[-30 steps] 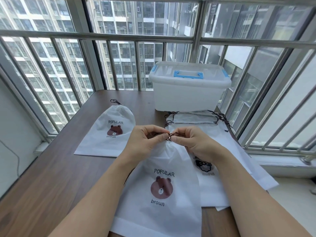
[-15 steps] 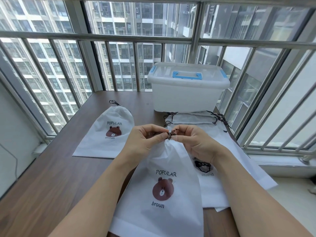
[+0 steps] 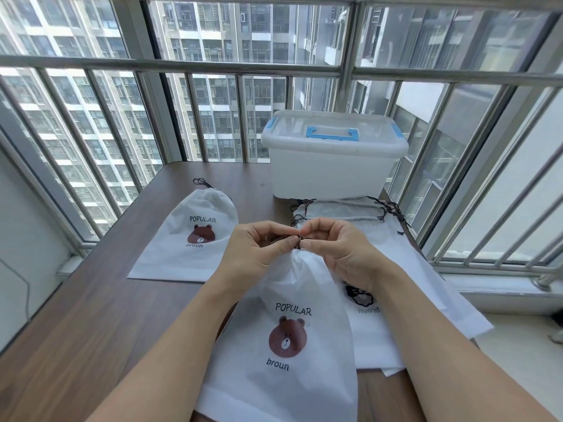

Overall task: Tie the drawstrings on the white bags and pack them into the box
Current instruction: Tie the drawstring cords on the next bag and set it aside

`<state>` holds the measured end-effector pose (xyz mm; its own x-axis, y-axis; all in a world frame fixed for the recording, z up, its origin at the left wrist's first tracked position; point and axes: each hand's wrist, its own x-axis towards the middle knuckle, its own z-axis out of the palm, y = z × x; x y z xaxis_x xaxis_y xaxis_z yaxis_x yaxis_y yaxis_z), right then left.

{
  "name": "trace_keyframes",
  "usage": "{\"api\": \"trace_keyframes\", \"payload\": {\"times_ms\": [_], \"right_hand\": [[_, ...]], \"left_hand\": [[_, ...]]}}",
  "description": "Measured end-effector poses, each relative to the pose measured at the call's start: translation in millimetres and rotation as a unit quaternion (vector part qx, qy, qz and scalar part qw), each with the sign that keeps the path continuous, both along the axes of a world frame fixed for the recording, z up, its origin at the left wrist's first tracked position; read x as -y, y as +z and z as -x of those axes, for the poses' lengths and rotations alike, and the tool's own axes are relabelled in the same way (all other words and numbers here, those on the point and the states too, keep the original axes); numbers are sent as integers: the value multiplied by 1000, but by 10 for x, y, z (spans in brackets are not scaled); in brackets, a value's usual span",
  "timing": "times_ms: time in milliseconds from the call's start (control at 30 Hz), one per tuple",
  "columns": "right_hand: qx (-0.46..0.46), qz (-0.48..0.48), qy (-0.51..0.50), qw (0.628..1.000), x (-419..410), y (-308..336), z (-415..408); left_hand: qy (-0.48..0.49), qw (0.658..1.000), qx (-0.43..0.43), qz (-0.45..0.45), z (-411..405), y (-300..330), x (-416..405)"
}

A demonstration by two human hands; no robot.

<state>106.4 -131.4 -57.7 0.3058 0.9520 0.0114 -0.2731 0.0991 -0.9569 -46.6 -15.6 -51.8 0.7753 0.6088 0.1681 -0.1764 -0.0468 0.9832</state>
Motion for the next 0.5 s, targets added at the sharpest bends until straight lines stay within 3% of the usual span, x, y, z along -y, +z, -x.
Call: {"api": "trace_keyframes", "payload": {"times_ms": [200,500], "right_hand": [[135,10,-29,990,-1,17,16],[189,61,-19,980,136,139,-52]], "left_hand": [[-10,1000,-5,-14,-9,-19,-11],[1,1000,-14,-6,5,-11,-35]]}}
